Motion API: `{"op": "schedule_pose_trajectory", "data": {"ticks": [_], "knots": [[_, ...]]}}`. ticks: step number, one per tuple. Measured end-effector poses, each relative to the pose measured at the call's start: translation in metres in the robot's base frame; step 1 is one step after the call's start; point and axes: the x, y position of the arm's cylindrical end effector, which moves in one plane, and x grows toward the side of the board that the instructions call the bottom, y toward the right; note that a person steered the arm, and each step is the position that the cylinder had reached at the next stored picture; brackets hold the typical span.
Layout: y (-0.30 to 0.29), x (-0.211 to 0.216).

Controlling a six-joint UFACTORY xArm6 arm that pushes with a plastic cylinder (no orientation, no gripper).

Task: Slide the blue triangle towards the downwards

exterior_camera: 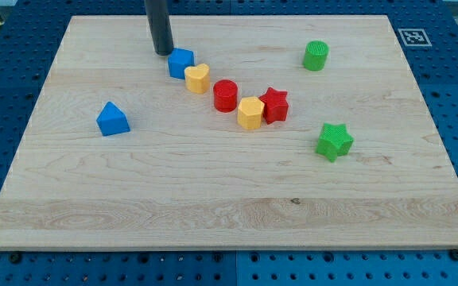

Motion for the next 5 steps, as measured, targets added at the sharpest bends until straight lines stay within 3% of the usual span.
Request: {"op": "schedule_pose_trajectory", "data": {"ticks": [2, 3, 4, 5], "knots": [[0.028, 0.016], [0.016, -0.003], [-0.031, -0.003], [-0.069, 0.03]]}}
